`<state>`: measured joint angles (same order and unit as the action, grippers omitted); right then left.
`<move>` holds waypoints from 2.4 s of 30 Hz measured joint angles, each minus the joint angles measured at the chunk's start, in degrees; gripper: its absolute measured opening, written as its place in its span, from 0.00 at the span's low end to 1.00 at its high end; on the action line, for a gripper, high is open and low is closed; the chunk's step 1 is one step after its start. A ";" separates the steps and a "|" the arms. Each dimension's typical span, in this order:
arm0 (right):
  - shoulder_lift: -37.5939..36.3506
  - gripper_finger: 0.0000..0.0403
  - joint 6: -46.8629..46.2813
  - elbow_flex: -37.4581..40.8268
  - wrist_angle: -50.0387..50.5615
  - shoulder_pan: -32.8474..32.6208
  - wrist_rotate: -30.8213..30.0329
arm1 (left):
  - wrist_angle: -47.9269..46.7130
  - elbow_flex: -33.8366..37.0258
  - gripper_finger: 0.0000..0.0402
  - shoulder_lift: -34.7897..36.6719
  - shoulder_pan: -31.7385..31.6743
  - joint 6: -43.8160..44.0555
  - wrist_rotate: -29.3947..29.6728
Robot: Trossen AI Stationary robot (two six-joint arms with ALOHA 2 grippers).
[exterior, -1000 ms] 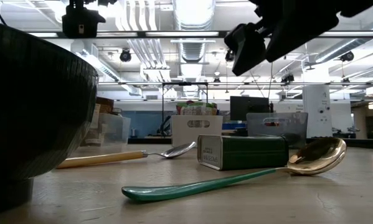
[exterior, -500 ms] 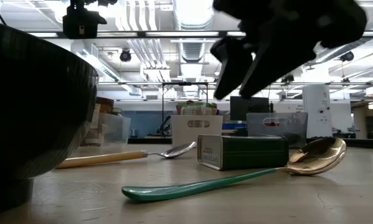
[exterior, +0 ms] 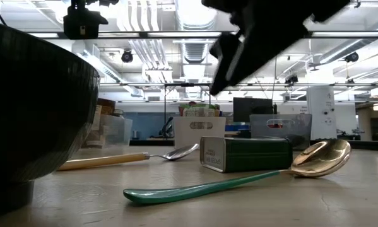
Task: Pick & Place Food Item
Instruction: Put the green seasoning can into the transparent bin
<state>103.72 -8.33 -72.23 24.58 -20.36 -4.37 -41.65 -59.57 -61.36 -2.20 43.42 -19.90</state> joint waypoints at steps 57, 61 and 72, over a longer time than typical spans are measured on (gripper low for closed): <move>5.32 0.91 4.63 -6.70 9.18 0.79 -0.03 | 0.22 0.00 0.64 0.00 0.00 -1.44 2.15; 7.38 0.91 6.67 -6.72 9.87 0.76 0.01 | 0.22 0.00 0.64 0.00 0.00 -1.44 2.36; 8.10 0.91 4.80 -6.49 16.13 0.72 -0.19 | 0.04 0.00 0.64 0.00 0.00 -1.46 2.36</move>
<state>111.82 -3.53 -78.73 40.71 -19.64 -4.56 -41.60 -59.57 -61.36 -2.20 41.95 -17.54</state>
